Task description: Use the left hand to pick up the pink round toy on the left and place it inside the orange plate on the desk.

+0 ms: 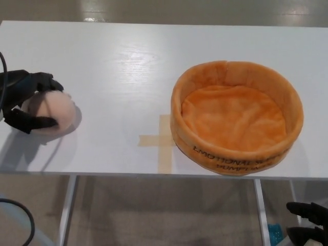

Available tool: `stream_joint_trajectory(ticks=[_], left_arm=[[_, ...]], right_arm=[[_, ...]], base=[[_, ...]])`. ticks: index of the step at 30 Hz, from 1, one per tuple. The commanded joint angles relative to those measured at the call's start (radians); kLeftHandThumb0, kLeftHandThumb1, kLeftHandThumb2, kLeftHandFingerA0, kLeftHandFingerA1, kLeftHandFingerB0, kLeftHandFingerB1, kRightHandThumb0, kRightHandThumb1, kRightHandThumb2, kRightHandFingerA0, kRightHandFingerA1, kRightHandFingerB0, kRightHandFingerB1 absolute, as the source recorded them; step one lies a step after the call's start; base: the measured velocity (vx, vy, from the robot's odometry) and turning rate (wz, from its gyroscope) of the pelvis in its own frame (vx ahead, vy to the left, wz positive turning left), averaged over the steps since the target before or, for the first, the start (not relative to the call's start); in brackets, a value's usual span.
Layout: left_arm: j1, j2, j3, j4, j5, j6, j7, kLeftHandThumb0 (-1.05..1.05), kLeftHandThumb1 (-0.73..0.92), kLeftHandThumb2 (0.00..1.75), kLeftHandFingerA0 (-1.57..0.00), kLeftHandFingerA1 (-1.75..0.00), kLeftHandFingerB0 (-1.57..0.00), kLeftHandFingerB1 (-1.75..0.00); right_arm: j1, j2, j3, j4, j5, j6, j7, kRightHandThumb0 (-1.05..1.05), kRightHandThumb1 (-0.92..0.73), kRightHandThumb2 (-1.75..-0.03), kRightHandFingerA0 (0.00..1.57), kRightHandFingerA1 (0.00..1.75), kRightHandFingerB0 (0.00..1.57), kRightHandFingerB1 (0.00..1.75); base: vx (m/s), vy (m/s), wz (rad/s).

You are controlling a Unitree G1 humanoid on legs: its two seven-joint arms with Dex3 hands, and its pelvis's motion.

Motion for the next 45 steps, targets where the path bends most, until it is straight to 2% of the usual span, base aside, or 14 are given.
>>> stream_joint_trajectory(ticks=[1,2,6,7,12,18,23,31,35,38,39,42,43,45], left_arm=[[-0.018,-0.026,0.02,0.024,0.001,-0.027,-0.009,-0.16,0.81,0.69,-0.98,-1.01,-0.89,-0.7],[-0.018,-0.029,0.022,0.028,0.0,-0.03,-0.006,-0.17,0.81,0.73,-0.97,-1.11,-0.88,-0.88],[-0.021,-0.035,0.027,0.04,0.003,-0.037,0.002,-0.16,0.8,0.73,-0.93,-1.17,-0.86,-0.91],[-0.021,-0.039,0.033,0.042,0.002,-0.048,0.002,-0.18,0.82,0.71,-0.79,-1.39,-0.79,-1.01],[-0.023,-0.044,0.04,0.044,0.005,-0.06,0.006,-0.19,0.82,0.7,-0.73,-1.5,-0.76,-1.07],[-0.019,-0.041,0.054,0.035,0.006,-0.115,0.043,-0.17,0.83,0.68,-0.77,-1.47,-0.76,-1.09],[-0.042,-0.014,0.094,-0.003,-0.013,-0.155,0.063,-0.21,0.82,0.68,-0.66,-1.61,-0.68,-1.16],[-0.091,0.018,0.152,-0.045,-0.016,-0.192,0.075,-0.2,0.83,0.66,-0.67,-1.58,-0.67,-1.26],[-0.161,0.017,0.164,-0.074,-0.013,-0.17,0.046,-0.27,0.83,0.67,-0.72,-1.53,-0.75,-1.04],[-0.213,0.005,0.17,-0.093,-0.016,-0.165,0.029,-0.3,0.83,0.64,-0.69,-1.53,-0.72,-1.08],[-0.236,-0.008,0.167,-0.117,-0.012,-0.161,0.023,-0.34,0.76,0.67,-0.75,-1.4,-0.79,-0.82],[-0.273,-0.03,0.157,-0.158,-0.002,-0.171,0.02,-0.28,0.79,0.63,-0.7,-1.47,-0.73,-0.98],[-0.285,-0.046,0.156,-0.183,-0.004,-0.159,0.01,-0.31,0.78,0.64,-0.74,-1.27,-0.8,-0.68],[-0.296,-0.061,0.156,-0.211,-0.009,-0.137,-0.007,-0.31,0.78,0.64,-0.74,-1.27,-0.8,-0.68]], right_arm=[[-0.006,-0.009,-0.002,0.007,0.014,0.003,0.003,-0.13,-0.64,-0.59,0.62,0.58,0.57,0.48],[-0.006,-0.009,-0.001,0.007,0.011,0.003,-0.001,-0.13,-0.64,-0.58,0.64,0.59,0.59,0.48],[-0.009,-0.009,-0.001,0.008,0.011,0.006,-0.004,-0.12,-0.64,-0.58,0.64,0.6,0.59,0.48],[-0.009,-0.008,-0.002,0.007,0.014,0.004,-0.002,-0.13,-0.64,-0.58,0.61,0.58,0.59,0.49],[-0.013,-0.007,-0.006,0.009,0.018,0.003,0.0,-0.13,-0.64,-0.58,0.65,0.6,0.59,0.49],[-0.015,-0.004,-0.011,0.01,0.024,0.002,0.003,-0.12,-0.64,-0.58,0.62,0.58,0.59,0.49],[-0.019,-0.009,-0.01,0.013,0.021,0.004,0.007,-0.13,-0.64,-0.58,0.61,0.56,0.58,0.48],[-0.026,-0.011,-0.007,0.016,0.018,0.009,0.003,-0.12,-0.64,-0.58,0.63,0.58,0.58,0.48],[-0.021,-0.013,-0.005,0.012,0.016,0.006,0.005,-0.13,-0.65,-0.58,0.63,0.6,0.59,0.49],[-0.019,-0.013,-0.003,0.01,0.015,0.008,0.001,-0.13,-0.64,-0.58,0.66,0.62,0.59,0.49],[-0.019,-0.012,-0.002,0.01,0.015,0.01,0.0,-0.14,-0.64,-0.58,0.65,0.6,0.6,0.49],[-0.02,-0.01,-0.003,0.009,0.017,0.01,0.001,-0.13,-0.64,-0.58,0.65,0.6,0.59,0.49],[-0.022,-0.01,-0.004,0.01,0.018,0.014,0.002,-0.14,-0.64,-0.58,0.65,0.58,0.59,0.48],[-0.024,-0.009,-0.004,0.01,0.019,0.02,0.002,-0.14,-0.64,-0.58,0.65,0.58,0.59,0.48]], base=[[0.0,0.0,0.0],[0.0,0.0,0.0],[0.0,0.0,0.0],[0.0,0.0,0.0],[0.0,0.0,0.0],[0.0,0.0,0.0],[0.0,0.0,0.0],[0.0,0.0,0.0],[0.0,0.0,0.0],[0.0,0.0,0.0],[0.0,0.0,0.0],[0.0,0.0,0.0],[0.0,0.0,0.0],[0.0,0.0,0.0]])
